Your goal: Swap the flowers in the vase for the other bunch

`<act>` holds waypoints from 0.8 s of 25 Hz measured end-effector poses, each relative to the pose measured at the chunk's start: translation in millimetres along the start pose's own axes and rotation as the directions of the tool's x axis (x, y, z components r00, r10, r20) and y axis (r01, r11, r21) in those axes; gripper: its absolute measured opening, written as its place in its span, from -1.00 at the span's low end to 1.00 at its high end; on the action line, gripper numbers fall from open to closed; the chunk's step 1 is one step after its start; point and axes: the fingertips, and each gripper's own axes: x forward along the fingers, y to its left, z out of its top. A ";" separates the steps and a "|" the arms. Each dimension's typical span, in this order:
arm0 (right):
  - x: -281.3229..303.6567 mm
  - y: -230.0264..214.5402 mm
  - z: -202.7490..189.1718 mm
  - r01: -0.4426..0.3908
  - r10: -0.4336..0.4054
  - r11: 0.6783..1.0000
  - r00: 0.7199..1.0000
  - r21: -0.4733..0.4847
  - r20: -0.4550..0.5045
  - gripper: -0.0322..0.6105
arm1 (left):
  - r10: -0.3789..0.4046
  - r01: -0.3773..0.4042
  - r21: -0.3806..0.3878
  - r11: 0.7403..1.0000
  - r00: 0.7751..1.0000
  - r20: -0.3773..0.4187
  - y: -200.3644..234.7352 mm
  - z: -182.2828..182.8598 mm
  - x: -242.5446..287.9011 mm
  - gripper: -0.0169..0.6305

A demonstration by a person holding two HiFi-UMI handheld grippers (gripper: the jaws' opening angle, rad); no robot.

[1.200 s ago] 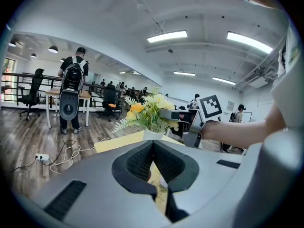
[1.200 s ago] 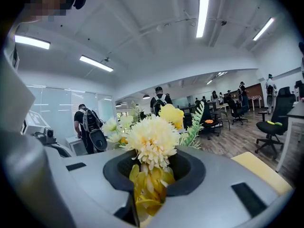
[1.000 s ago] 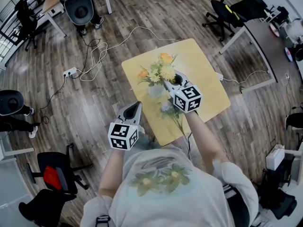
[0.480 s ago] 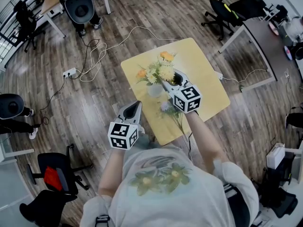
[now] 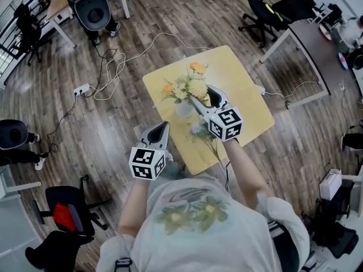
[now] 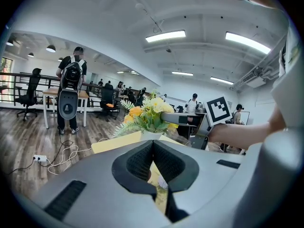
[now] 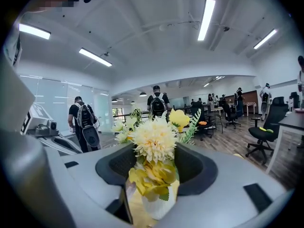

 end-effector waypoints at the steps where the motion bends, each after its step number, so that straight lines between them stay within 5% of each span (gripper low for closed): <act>1: -2.1 0.4 0.3 0.004 -0.004 1.000 1.000 0.000 0.002 -0.18 | -0.003 0.003 0.001 1.000 1.000 0.000 -0.3 0.1 0.7 -0.89; 20: -47.1 1.8 -4.4 -0.001 -0.001 0.999 0.999 0.053 0.043 -0.18 | -0.090 0.090 0.036 0.995 0.996 -0.010 -29.2 5.1 22.8 -0.89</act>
